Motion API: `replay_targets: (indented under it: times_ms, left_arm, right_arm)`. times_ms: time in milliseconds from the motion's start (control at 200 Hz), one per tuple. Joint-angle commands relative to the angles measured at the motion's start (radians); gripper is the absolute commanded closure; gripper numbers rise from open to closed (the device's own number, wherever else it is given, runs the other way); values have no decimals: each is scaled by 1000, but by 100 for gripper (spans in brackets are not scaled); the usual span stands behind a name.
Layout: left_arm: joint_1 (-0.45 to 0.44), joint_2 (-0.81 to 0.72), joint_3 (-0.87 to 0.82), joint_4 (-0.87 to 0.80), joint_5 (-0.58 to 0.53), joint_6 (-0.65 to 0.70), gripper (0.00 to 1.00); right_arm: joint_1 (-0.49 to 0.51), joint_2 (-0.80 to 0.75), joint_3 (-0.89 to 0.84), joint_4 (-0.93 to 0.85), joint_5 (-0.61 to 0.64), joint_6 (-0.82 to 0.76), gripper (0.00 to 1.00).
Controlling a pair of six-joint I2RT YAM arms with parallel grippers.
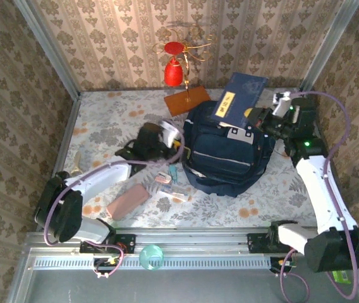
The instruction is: Pack the student bag
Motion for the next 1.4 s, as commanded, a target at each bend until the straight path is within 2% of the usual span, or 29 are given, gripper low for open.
replay_targets:
  times_ms: [0, 100, 195, 355, 425, 520, 590, 640, 730, 915, 1015, 1165, 1265, 1395]
  left_arm:
    - [-103, 34, 13, -39, -93, 462, 41]
    - [-186, 103, 69, -122, -133, 638, 35]
    - [-228, 182, 135, -194, -155, 733, 33]
    - [-253, 291, 237, -240, -208, 786, 39]
    - [-254, 313, 271, -249, -193, 778, 47]
    - [-255, 327, 285, -233, -188, 764, 65]
    - [-254, 333, 290, -233, -189, 765, 82]
    - [-252, 333, 294, -238, -190, 763, 100]
    - [-222, 316, 309, -221, -161, 682, 100]
    - [-77, 280, 347, -102, 7, 320, 100]
    - [-28, 290, 372, -67, 85, 190, 100]
    - [31, 314, 432, -56, 143, 17, 100]
    - [53, 329, 479, -67, 157, -52, 100]
    - [54, 347, 555, -116, 151, -67, 100]
  right_arm:
    - [-51, -18, 34, -141, 7, -76, 100]
    - [-57, -13, 32, -146, 1, -81, 100]
    - [-56, -8, 17, -135, -12, -73, 100]
    - [-56, -10, 5, -141, -29, -80, 100]
    - [-55, -13, 1, -147, -34, -82, 100]
    - [-54, -22, -3, -162, -36, -84, 100]
    - [-53, -35, -15, -172, -40, -82, 100]
    - [-54, -47, -21, -186, -46, -81, 100]
    - [-54, -87, -28, -215, -59, -70, 100]
    - [-50, -264, -36, -159, -172, 53, 100]
    - [-39, -350, -21, -219, -175, 68, 100]
    - [-15, -433, -65, -324, -225, 62, 100]
    - [24, -494, -118, -334, -273, 74, 100]
    - [94, -541, -168, -394, -300, 52, 100]
